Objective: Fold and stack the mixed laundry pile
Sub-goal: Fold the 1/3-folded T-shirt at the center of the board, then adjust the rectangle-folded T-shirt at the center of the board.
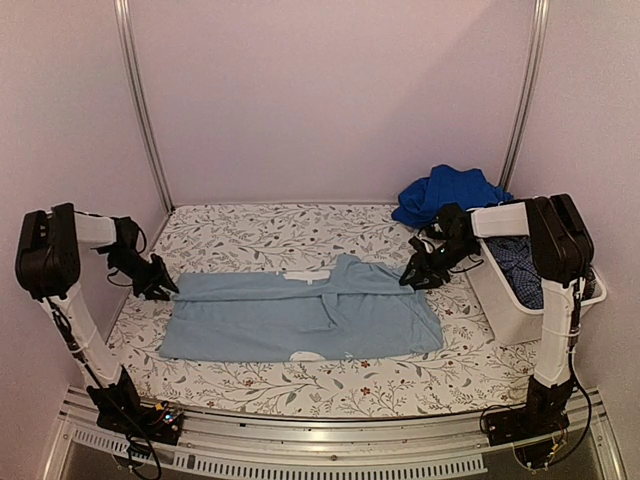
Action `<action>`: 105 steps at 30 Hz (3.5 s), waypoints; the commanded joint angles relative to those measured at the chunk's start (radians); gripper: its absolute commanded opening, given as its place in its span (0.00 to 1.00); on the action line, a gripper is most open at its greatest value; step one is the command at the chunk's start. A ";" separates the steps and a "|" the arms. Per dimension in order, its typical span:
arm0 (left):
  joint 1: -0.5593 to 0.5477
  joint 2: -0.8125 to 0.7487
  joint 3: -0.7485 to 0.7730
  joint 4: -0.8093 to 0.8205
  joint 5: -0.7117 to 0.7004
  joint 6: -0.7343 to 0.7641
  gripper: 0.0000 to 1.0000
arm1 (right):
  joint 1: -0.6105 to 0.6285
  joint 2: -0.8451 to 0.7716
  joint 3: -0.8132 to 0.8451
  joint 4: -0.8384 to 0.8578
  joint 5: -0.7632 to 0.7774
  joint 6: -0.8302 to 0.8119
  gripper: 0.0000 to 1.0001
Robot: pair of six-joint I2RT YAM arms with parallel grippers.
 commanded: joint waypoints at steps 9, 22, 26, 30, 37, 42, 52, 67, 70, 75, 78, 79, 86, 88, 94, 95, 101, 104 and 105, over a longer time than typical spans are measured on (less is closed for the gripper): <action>-0.249 -0.217 0.186 0.206 0.018 0.086 0.60 | -0.006 -0.082 0.252 -0.065 0.028 -0.032 0.56; -0.642 0.163 0.549 0.272 0.083 0.055 0.59 | 0.106 0.235 0.596 -0.168 0.065 -0.040 0.51; -0.719 0.273 0.655 0.263 0.105 0.053 0.59 | 0.124 0.282 0.583 -0.180 0.070 -0.057 0.51; -0.767 0.383 0.771 0.260 0.140 0.035 0.60 | 0.136 0.283 0.549 -0.156 0.063 -0.067 0.53; -0.816 0.561 0.911 0.300 0.211 -0.036 0.61 | 0.139 0.285 0.555 -0.158 0.065 -0.066 0.33; -0.837 0.634 0.941 0.336 0.235 -0.078 0.62 | 0.139 0.246 0.550 -0.140 0.027 -0.068 0.16; -0.843 0.686 0.988 0.437 0.338 -0.144 0.35 | 0.139 0.132 0.477 -0.100 -0.030 -0.080 0.14; -0.902 0.295 0.478 0.542 0.286 0.247 0.00 | 0.138 -0.092 0.132 -0.022 -0.065 -0.129 0.16; -0.951 0.250 0.408 0.534 0.195 0.341 0.06 | 0.135 -0.118 0.121 -0.006 -0.039 -0.112 0.37; -0.945 0.334 0.498 0.444 0.143 0.217 0.16 | 0.134 -0.036 0.255 -0.004 -0.024 -0.070 0.41; -0.907 0.339 0.479 0.499 0.182 0.110 0.20 | 0.136 0.077 0.397 -0.044 -0.040 -0.055 0.42; -0.893 0.325 0.452 0.535 0.192 0.078 0.22 | 0.139 0.106 0.438 -0.057 -0.043 -0.057 0.42; -0.832 0.248 0.301 0.608 0.202 -0.013 0.28 | 0.168 0.270 0.585 -0.075 -0.083 -0.082 0.47; -0.831 0.249 0.287 0.600 0.207 -0.014 0.28 | 0.184 0.291 0.591 -0.070 -0.082 -0.094 0.47; -0.829 0.242 0.245 0.598 0.204 -0.024 0.28 | 0.219 0.344 0.639 -0.080 -0.050 -0.120 0.47; -0.828 0.240 0.242 0.598 0.203 -0.024 0.28 | 0.223 0.351 0.648 -0.080 -0.040 -0.119 0.47; -0.826 0.239 0.248 0.589 0.197 -0.023 0.28 | 0.231 0.394 0.686 -0.086 -0.041 -0.123 0.43; -0.822 0.240 0.255 0.586 0.190 -0.025 0.28 | 0.231 0.404 0.686 -0.089 -0.038 -0.126 0.41; -0.821 0.241 0.257 0.586 0.188 -0.025 0.28 | 0.232 0.407 0.687 -0.090 -0.032 -0.126 0.41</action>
